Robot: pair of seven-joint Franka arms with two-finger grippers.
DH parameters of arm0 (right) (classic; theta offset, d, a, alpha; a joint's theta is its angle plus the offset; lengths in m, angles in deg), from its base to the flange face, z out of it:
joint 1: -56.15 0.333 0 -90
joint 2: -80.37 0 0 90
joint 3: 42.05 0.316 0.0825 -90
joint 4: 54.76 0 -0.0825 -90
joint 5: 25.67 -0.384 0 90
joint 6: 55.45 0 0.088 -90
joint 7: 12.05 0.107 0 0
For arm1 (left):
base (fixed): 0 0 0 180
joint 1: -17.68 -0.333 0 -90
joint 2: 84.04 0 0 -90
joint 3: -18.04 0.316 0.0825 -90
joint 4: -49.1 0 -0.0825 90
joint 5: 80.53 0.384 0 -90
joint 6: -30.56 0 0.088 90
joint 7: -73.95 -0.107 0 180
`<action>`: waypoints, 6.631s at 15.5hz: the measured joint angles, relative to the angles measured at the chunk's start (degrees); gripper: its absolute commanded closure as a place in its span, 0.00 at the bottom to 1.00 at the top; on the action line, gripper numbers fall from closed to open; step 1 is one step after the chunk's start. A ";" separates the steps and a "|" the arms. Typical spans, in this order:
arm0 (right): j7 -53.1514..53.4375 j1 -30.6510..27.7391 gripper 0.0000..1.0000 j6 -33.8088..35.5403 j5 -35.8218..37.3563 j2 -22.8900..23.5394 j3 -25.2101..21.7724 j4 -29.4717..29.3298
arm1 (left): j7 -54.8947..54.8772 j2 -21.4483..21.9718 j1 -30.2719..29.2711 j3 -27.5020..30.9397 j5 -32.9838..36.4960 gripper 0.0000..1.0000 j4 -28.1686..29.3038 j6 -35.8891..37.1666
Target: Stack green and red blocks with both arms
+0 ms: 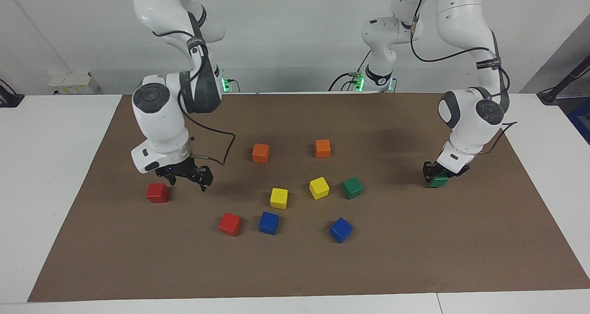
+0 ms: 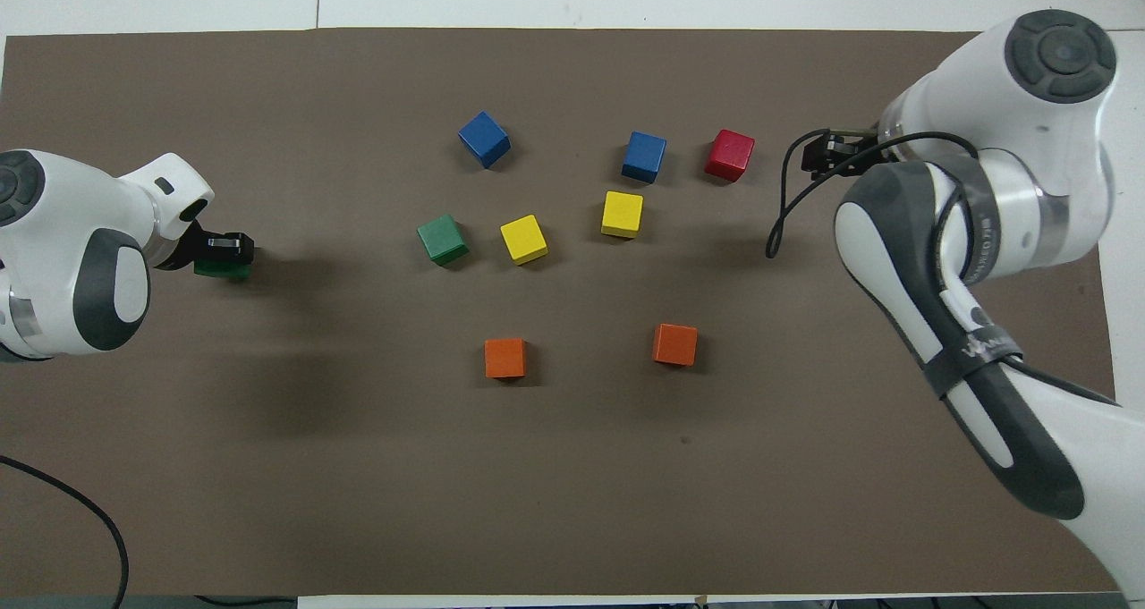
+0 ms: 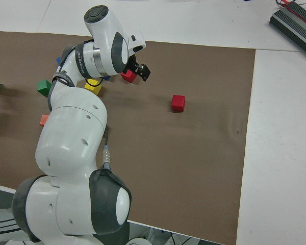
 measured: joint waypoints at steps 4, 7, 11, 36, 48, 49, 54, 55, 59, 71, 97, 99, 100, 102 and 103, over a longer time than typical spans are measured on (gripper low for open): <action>4.95 2.16 0.00 0.72 0.00 8.87 0.10 -9.98 | 1.08 -0.21 0.00 0.01 0.00 0.85 0.29 -0.97; 5.67 2.92 0.00 1.96 0.00 13.23 0.10 -15.44 | 1.22 -0.22 0.00 0.00 0.00 0.37 0.72 -1.27; 5.67 2.87 0.00 -0.35 0.00 15.79 -0.04 -17.01 | 1.31 -0.23 0.00 -0.04 0.00 0.00 2.01 -2.97; 7.68 3.92 1.00 -9.20 0.12 18.90 -0.07 -13.45 | 58.22 -10.99 24.33 -0.84 2.61 0.00 -17.85 4.67; -29.51 -12.08 1.00 -14.14 0.52 -4.09 -0.57 15.60 | 61.93 -9.54 25.96 -0.97 2.71 0.99 -11.67 -0.53; -30.81 -12.92 1.00 -15.47 0.52 -4.96 -0.56 17.86 | 61.95 -9.54 25.99 -0.97 2.82 1.00 -11.63 -0.52; -34.56 -15.25 1.00 -16.75 0.22 -6.55 -0.51 20.75 | 61.74 -8.70 25.97 -0.82 6.94 1.00 -12.88 5.50; -34.61 -15.38 1.00 -16.75 0.22 -6.63 -0.50 20.84 | 61.09 -7.88 25.86 -0.75 7.05 1.00 -14.16 8.44; -34.61 -15.74 1.00 -16.75 -0.21 -6.68 -0.50 20.91 | 49.84 -1.01 22.08 -0.39 6.87 1.00 -16.83 19.57; -34.75 -15.88 0.00 -16.73 -3.43 -6.74 -0.50 21.07 | -1.26 2.37 -0.32 0.07 -0.42 1.00 -12.91 18.29; -32.53 -11.14 0.00 30.33 -3.44 -22.89 0.33 1.95 | 0.53 3.74 -0.62 -0.44 -0.65 0.38 -1.23 5.09; -32.43 -11.10 0.00 29.49 -3.43 -22.89 0.33 1.94 | 0.53 3.74 -0.62 -0.46 -0.66 0.00 -0.86 4.46; -32.43 -10.94 0.00 29.16 -3.42 -22.90 0.35 1.97 | 0.53 3.74 -0.62 -0.46 -0.66 0.00 -0.74 4.25; -32.34 -10.14 0.00 28.21 -3.23 -22.90 0.33 2.21 | 0.53 3.74 -0.62 -0.46 -0.66 0.00 -0.69 4.19; -32.05 -9.73 0.00 27.87 -3.09 -22.90 0.31 2.39 | 0.56 3.75 -0.62 -0.46 -0.66 0.00 -0.74 4.17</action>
